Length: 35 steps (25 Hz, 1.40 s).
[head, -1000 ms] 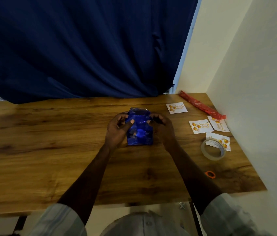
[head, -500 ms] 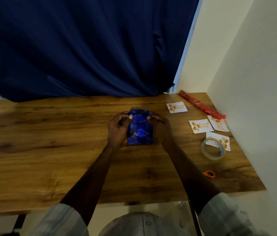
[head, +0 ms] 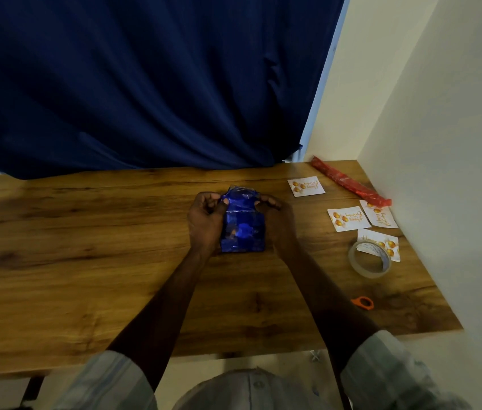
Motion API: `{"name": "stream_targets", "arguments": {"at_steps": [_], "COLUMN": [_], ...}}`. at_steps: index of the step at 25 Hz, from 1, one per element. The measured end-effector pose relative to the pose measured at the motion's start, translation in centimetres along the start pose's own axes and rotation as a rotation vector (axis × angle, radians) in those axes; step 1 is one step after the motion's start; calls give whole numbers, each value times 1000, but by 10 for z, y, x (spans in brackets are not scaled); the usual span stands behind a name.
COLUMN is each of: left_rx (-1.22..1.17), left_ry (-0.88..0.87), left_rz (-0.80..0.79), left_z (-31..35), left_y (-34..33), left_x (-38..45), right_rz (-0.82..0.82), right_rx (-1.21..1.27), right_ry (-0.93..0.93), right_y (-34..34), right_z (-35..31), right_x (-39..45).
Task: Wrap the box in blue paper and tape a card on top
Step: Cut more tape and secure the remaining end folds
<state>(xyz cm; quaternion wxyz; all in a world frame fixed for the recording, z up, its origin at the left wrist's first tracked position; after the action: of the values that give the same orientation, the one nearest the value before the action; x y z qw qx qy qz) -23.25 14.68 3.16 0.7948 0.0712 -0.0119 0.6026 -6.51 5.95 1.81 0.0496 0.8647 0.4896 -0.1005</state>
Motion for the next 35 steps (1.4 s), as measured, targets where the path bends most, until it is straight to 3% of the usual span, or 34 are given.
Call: {"name": "stream_targets", "arguments": {"at_steps": [5, 11, 16, 21, 28, 35], "left_rx": [-167, -53, 1, 64, 127, 398], "left_ry": [203, 433, 518, 402, 31, -174], "left_rz": [-156, -454, -403, -366, -429, -623], "left_z": [-1, 0, -7, -4, 13, 27], "left_y": [-8, -12, -10, -9, -15, -20], "left_x": [8, 21, 29, 30, 34, 34], "right_rz": [17, -224, -256, -192, -88, -23], "right_rx": [68, 105, 7, 5, -125, -204], "right_ry": [34, -286, -404, -346, -92, 43], "right_y": [10, 2, 3, 7, 9, 12], "right_z": [-5, -3, -9, -8, -22, -26], "right_x": [-1, 8, 13, 15, 19, 14]}}
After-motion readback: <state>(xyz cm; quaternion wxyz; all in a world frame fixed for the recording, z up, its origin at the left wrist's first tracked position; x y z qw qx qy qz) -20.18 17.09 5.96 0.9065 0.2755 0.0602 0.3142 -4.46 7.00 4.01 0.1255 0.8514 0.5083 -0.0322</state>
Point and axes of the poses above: each hand's wrist, its own x-axis towards the middle knuckle, its own y-axis out of the back of the hand, z = x × y, the point moved 9 cm from there along x, towards the middle knuckle, and after that the axes turned 6 degrees about -z, right-handed, at the moved point
